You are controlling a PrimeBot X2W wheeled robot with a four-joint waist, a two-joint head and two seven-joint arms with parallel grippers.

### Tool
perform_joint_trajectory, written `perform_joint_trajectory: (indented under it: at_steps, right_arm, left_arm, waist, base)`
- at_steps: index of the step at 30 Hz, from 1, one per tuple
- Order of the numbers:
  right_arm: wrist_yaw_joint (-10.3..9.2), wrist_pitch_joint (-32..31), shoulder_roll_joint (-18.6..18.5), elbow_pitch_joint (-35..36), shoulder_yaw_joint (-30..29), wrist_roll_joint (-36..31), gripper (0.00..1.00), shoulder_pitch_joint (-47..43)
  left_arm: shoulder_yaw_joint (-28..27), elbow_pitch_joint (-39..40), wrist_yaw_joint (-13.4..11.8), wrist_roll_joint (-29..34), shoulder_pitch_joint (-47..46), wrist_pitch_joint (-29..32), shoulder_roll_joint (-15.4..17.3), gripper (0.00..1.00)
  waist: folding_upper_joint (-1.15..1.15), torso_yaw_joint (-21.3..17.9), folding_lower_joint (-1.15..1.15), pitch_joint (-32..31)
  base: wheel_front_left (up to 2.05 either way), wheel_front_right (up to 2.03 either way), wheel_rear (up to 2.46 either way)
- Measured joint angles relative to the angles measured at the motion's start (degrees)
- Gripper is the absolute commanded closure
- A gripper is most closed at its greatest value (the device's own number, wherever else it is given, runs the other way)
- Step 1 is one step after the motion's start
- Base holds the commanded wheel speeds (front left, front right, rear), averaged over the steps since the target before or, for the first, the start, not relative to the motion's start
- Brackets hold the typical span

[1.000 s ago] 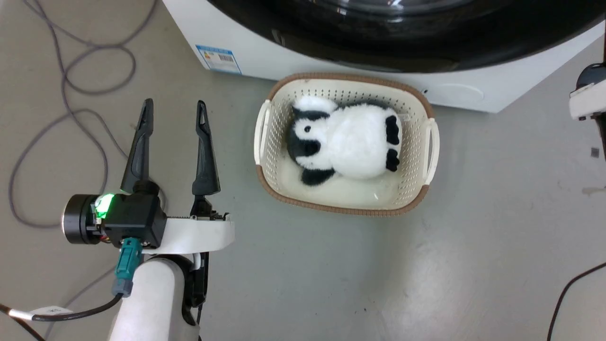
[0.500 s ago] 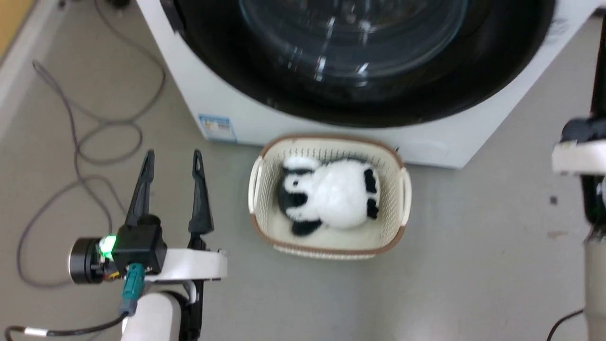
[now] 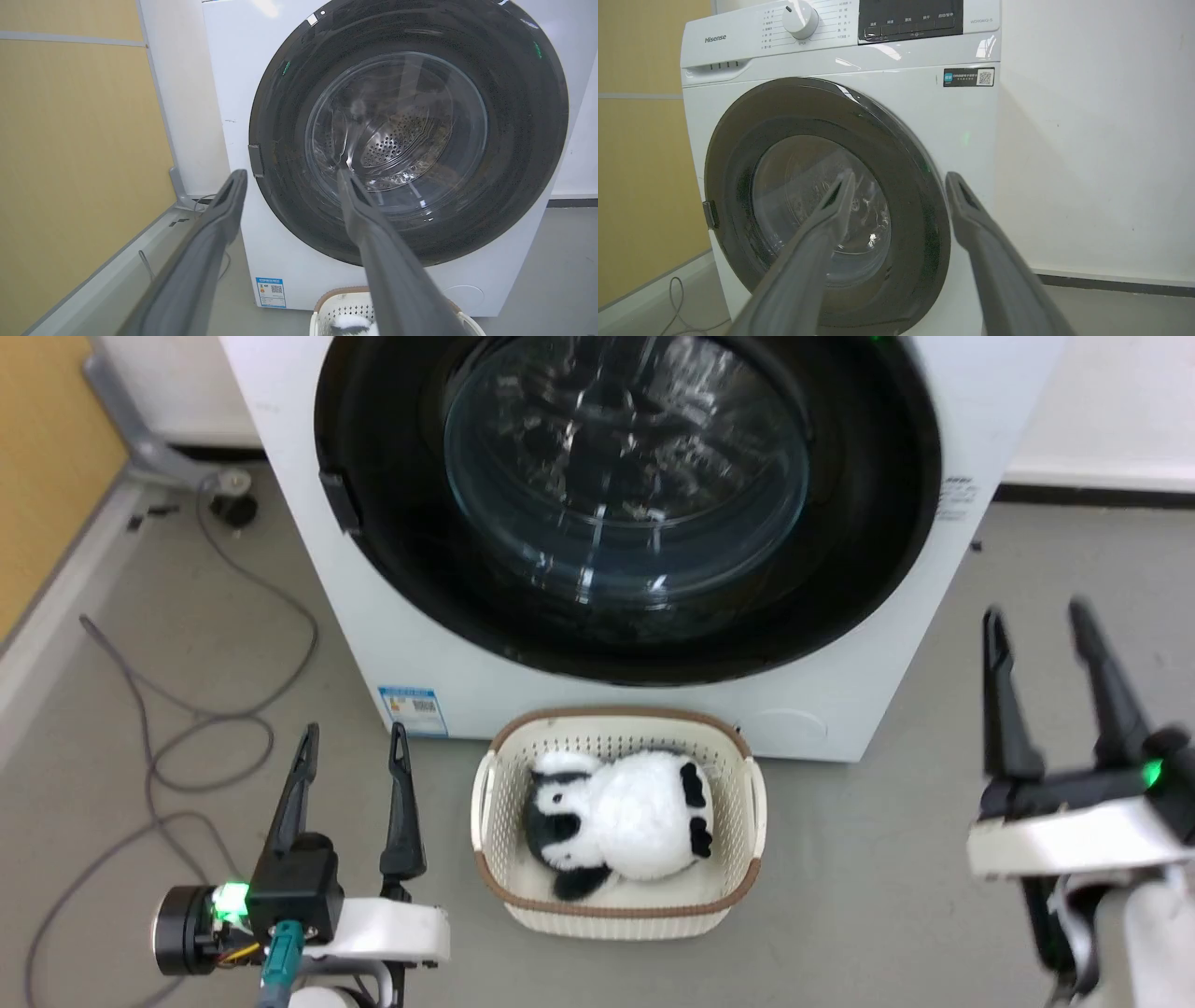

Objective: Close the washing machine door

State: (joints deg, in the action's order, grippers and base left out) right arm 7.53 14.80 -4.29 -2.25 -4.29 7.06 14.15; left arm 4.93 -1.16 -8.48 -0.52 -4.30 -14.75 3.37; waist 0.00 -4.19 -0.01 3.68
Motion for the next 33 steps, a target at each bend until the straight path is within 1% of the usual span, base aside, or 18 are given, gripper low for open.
perform_joint_trajectory:
  at_steps: [5,9,13,19,20,29,33]
  right_arm:
    - [0.0,0.0,0.8,-1.0,0.7,0.4,0.0,-4.8]
    - [0.0,0.0,1.0,-2.0,1.2,2.5,0.0,-7.7]
    - [0.0,0.0,1.1,-2.4,2.2,4.7,0.0,-9.9]
    - [0.0,0.0,1.1,-2.0,2.4,5.2,0.0,-11.8]
    - [0.0,0.0,1.1,-1.8,2.3,5.2,1.0,-11.8]
    - [0.0,-0.6,1.1,-1.9,2.4,5.0,1.0,-11.8]
    - [0.0,-1.1,1.1,-1.8,2.5,4.7,1.0,-11.8]
  left_arm:
    - [0.2,0.0,-0.4,0.0,1.2,0.0,0.0,0.0]
    - [0.4,-0.2,-0.4,0.0,1.8,0.0,0.1,0.0]
    - [0.6,-0.6,-0.4,0.0,2.2,0.0,0.2,0.0]
    - [0.8,-1.3,-0.4,-0.1,2.4,0.0,0.5,0.0]
    - [0.8,-1.3,-0.4,-0.1,2.5,0.0,0.6,1.0]
    - [0.8,-1.3,-0.3,-0.1,2.5,0.6,0.6,1.0]
    - [0.6,-1.2,0.1,-0.1,2.5,1.1,0.5,1.0]
  waist:
    - [0.0,-0.5,0.0,-1.9]
    - [0.0,-0.4,0.0,-2.5]
    - [0.0,-0.2,0.0,-2.8]
    - [0.0,-0.1,0.0,-3.2]
    - [0.0,-0.1,0.0,-3.2]
    - [0.0,0.1,0.0,-3.2]
    - [0.0,0.2,0.0,-3.3]
  base:
    - [0.0,0.0,0.0]
    - [0.0,0.0,0.0]
    - [0.0,0.0,0.0]
    - [0.0,0.0,0.0]
    - [0.0,0.0,0.0]
    - [0.0,0.0,0.0]
    - [0.0,0.0,0.0]
